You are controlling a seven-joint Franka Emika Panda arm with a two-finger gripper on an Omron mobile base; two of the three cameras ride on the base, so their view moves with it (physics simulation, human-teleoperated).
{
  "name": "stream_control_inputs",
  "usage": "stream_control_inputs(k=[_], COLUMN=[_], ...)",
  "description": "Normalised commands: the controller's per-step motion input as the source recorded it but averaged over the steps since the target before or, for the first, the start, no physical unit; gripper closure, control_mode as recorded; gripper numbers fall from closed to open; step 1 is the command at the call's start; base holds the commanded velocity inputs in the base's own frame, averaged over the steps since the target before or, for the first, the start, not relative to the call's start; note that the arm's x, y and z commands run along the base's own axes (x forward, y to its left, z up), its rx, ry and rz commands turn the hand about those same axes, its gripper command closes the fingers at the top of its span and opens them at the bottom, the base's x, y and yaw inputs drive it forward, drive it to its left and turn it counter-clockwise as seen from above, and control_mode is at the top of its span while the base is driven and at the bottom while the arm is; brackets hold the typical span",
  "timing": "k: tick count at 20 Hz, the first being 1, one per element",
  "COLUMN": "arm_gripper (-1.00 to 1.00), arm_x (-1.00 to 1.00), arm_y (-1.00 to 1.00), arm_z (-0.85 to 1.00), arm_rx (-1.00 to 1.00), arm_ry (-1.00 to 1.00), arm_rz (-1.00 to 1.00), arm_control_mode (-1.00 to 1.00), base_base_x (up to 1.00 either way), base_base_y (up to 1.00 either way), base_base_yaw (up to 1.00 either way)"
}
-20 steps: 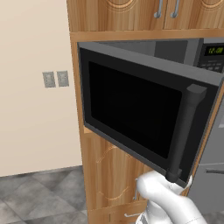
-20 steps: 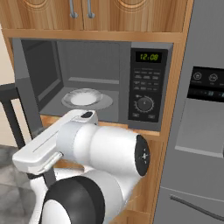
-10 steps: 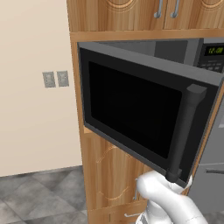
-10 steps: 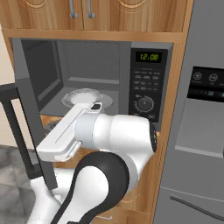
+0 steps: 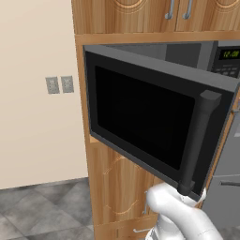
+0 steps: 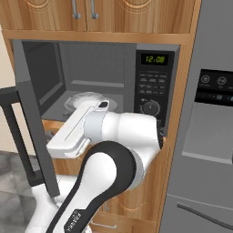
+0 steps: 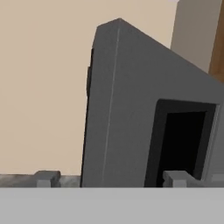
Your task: Pick the eggplant from the counter and place it in the microwave. Then turn on the microwave.
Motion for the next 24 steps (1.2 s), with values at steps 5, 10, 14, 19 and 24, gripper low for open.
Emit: stream_control_inputs(k=[5, 10, 14, 19, 24], arm_gripper=[-1.00, -1.00, -1.00, -1.00, -1.00], arm_x=[0.38, 0.30, 0.07, 0.07, 0.05], arm_y=[0.00, 0.00, 0.18, 0.35, 0.35], arm_z=[0.00, -0.01, -0.07, -0.03, 0.00], arm_rx=[0.00, 0.00, 0.00, 0.00, 0.00], arm_ry=[0.00, 0.00, 0.01, 0.00, 0.00], arm_rz=[0.00, 0.00, 0.00, 0.00, 0.01], arm_control_mode=[-1.00, -1.00, -1.00, -1.00, -1.00], base_base_x=[0.00, 0.00, 0.00, 0.00, 0.00], base_base_y=[0.00, 0.00, 0.00, 0.00, 0.00], base_base_yaw=[0.00, 0.00, 0.00, 0.00, 0.00])
